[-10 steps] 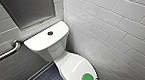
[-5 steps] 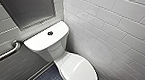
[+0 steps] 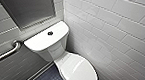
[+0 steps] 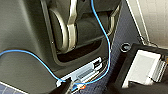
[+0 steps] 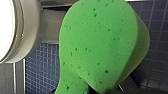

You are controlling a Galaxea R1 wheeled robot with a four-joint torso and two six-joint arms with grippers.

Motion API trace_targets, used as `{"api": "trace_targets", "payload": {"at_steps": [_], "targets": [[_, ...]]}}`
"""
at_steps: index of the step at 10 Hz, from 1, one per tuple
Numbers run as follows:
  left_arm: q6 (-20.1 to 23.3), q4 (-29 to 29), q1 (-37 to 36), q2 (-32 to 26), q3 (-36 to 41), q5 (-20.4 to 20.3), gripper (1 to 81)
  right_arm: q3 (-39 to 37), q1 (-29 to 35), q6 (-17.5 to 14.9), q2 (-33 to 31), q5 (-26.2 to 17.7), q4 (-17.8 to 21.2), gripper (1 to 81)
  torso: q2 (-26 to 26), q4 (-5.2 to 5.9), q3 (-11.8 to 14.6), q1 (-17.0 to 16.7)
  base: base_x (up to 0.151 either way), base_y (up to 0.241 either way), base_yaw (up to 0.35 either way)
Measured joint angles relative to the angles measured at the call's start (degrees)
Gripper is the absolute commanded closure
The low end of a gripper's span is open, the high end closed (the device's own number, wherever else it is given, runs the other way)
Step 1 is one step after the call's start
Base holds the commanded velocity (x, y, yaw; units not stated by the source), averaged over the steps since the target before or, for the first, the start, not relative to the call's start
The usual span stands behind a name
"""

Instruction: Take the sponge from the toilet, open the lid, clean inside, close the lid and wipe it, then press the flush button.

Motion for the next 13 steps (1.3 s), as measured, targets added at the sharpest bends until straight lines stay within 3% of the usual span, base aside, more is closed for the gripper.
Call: {"api": "trace_targets", "payload": {"at_steps": [5,7,9,13], "targets": [[-0.05,0.00,-1.68,-0.60,0.04,-0.05,1.0,-0.50,-15.19,-0.28,1.65,7.73,0.05,81.1,2.66,0.00,0.05,-1.94,0.000,0.000,0.000],[-0.09,0.00,-1.91,-0.60,0.09,0.15,1.0,-6.34,-20.86,-0.48,7.41,11.50,-0.44,81.1,5.96,0.00,1.12,-4.13,0.000,0.000,0.000],[-0.09,-0.02,-2.79,-0.79,0.04,0.26,1.0,-9.62,-24.55,-0.69,12.84,13.96,-2.86,81.1,9.55,0.00,4.77,-6.49,0.000,0.000,0.000],[-0.09,-0.09,-2.10,-0.35,-3.16,0.37,1.0,-17.62,-27.10,-0.67,18.08,14.23,-6.38,81.1,17.55,0.00,12.96,-11.80,0.000,0.000,0.000]]}}
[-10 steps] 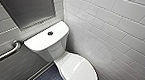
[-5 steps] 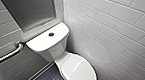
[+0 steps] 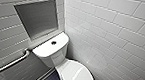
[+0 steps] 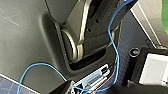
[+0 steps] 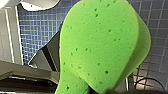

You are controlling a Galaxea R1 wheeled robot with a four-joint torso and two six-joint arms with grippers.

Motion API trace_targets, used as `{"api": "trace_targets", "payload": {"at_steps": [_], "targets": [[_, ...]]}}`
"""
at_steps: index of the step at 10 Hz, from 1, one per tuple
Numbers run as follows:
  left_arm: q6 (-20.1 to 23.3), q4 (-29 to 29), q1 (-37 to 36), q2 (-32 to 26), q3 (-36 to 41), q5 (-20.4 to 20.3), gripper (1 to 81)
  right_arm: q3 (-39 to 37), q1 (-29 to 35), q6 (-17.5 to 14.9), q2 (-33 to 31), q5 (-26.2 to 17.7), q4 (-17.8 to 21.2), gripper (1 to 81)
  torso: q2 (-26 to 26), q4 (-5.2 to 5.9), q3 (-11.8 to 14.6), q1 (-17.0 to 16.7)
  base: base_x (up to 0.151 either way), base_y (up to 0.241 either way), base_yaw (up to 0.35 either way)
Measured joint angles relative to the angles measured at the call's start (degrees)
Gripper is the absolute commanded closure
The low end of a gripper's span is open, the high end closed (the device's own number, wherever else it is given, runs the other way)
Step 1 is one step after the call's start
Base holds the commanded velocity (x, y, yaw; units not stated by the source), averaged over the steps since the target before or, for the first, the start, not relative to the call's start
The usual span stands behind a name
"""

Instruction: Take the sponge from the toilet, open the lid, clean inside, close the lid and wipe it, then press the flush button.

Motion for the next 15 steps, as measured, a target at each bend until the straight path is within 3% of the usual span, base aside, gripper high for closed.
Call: {"api": "trace_targets", "payload": {"at_steps": [3,9,12,15], "targets": [[-0.02,-0.09,0.20,1.60,-3.69,0.13,1.0,-8.46,-1.93,-0.02,5.95,-0.41,-2.67,81.1,5.05,0.00,4.83,-3.47,0.000,0.000,0.000],[-0.02,-0.52,0.35,5.96,-9.98,0.44,1.0,-27.48,-2.11,-0.02,16.68,-3.50,-4.35,81.1,16.22,-0.09,6.54,-10.51,0.000,0.000,0.000],[-0.02,-0.71,0.30,6.34,-10.01,0.38,1.0,-31.76,-2.01,-0.02,22.43,-5.10,-6.61,81.1,21.51,-0.48,11.87,-13.96,0.000,0.000,0.000],[-0.02,-0.79,0.90,6.45,-11.03,0.66,1.0,-33.02,-2.83,-0.05,22.54,-6.01,-6.73,81.1,27.54,-0.48,18.19,-17.99,0.000,0.000,0.000]]}}
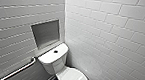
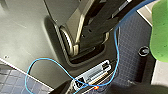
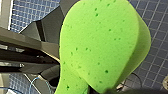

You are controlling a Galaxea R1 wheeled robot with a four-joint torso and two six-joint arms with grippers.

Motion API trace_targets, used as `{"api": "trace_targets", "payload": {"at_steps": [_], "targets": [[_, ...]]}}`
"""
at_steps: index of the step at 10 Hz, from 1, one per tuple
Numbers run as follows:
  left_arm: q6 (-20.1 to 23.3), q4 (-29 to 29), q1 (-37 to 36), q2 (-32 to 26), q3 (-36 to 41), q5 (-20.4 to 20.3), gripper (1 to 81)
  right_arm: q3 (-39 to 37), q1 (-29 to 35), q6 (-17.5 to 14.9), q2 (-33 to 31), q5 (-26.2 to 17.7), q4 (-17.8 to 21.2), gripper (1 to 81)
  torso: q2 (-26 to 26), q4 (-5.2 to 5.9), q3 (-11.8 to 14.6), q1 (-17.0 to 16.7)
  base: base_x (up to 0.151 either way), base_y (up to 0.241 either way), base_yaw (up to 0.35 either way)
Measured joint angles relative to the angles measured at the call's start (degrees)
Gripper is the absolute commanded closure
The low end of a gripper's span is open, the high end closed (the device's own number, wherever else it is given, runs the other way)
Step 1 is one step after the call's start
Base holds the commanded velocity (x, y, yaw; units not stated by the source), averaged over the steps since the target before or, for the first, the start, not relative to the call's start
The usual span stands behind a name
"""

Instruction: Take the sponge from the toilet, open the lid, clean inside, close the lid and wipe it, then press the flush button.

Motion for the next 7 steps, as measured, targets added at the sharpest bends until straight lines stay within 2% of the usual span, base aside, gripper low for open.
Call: {"api": "trace_targets", "payload": {"at_steps": [4,5,7], "targets": [[-0.02,-0.09,0.67,1.60,-2.16,0.16,1.0,-0.02,-0.09,0.00,0.15,-0.24,0.00,81.1,7.84,0.00,8.11,-5.18,0.000,0.000,0.000],[0.00,-0.09,1.00,1.73,-2.18,0.24,1.0,-0.02,-0.15,0.00,0.20,-0.22,0.00,81.1,9.66,0.00,9.55,-6.45,0.000,0.000,0.000],[0.00,-0.11,1.07,1.71,-2.34,0.38,1.0,-0.02,-0.34,0.02,0.28,-0.68,-0.02,81.1,13.44,0.00,10.40,-8.94,0.000,0.000,0.000]]}}
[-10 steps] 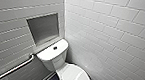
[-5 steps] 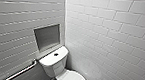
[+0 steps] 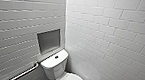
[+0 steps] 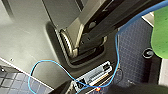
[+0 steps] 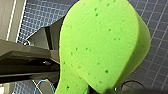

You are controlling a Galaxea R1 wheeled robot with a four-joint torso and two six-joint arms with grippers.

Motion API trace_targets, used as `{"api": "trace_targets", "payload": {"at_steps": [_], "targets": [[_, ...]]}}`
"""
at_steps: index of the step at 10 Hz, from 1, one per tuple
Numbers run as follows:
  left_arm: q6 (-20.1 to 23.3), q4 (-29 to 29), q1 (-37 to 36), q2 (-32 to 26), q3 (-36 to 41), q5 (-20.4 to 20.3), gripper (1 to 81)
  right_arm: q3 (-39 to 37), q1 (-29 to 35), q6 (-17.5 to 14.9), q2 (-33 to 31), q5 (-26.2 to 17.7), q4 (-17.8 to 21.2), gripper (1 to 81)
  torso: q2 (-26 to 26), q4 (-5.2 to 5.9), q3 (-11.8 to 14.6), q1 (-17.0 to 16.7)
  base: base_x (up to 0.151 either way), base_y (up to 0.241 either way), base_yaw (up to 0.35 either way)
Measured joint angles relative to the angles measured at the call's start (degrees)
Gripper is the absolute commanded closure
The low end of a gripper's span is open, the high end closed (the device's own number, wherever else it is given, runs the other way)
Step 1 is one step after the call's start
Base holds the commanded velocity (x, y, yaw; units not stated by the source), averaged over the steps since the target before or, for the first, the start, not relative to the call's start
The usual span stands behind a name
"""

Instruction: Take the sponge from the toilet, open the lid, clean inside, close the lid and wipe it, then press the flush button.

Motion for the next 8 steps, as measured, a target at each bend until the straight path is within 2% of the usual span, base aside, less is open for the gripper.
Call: {"api": "trace_targets", "payload": {"at_steps": [4,8], "targets": [[0.00,0.00,-0.16,0.02,0.00,0.00,1.0,-0.69,0.91,-0.02,1.49,-3.67,0.00,81.1,7.54,0.00,0.11,-4.85,0.000,0.000,0.000],[0.00,0.00,-0.29,0.04,0.00,0.00,1.0,-0.91,1.33,-0.05,1.49,-3.83,0.00,81.1,9.13,0.00,0.11,-5.97,0.000,0.000,0.000]]}}
